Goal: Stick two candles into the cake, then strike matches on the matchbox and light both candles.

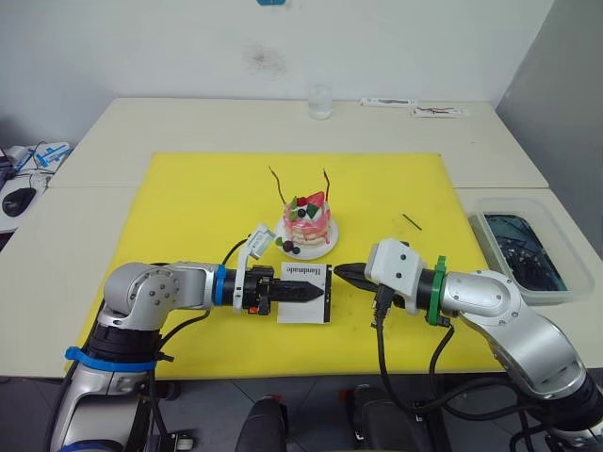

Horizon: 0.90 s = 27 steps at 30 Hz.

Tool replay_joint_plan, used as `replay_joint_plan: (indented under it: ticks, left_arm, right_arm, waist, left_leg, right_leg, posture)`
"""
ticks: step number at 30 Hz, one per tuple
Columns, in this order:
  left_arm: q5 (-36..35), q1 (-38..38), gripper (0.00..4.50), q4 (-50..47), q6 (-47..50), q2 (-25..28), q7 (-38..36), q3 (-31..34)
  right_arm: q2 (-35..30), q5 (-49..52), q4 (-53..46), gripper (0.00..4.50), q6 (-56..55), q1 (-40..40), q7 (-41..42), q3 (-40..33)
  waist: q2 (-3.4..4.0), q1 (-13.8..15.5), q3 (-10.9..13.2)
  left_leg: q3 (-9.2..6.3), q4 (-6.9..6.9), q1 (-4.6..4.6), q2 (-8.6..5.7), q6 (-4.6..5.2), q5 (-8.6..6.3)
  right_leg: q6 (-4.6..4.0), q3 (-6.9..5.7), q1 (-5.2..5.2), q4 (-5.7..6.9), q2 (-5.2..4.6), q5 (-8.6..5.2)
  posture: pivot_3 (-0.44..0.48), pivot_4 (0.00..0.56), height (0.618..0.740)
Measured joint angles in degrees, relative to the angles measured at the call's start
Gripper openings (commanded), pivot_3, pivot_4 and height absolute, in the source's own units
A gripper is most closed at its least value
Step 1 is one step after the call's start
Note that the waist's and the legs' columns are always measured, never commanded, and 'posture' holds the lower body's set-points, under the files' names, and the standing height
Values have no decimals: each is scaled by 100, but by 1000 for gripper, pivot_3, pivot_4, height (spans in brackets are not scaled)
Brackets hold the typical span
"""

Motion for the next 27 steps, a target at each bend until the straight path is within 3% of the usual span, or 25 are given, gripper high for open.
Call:
replay_joint_plan:
  ticks: [27]
  left_arm:
    - [444,32,0,-222,-503,24,-189,-290]
  right_arm:
    - [-274,-472,579,37,-845,-157,673,282]
  waist:
    - [0,3,0]
  left_leg:
    - [0,2,0,0,0,0]
  right_leg:
    - [3,0,1,1,0,2]
  posture:
    - [0,150,740]
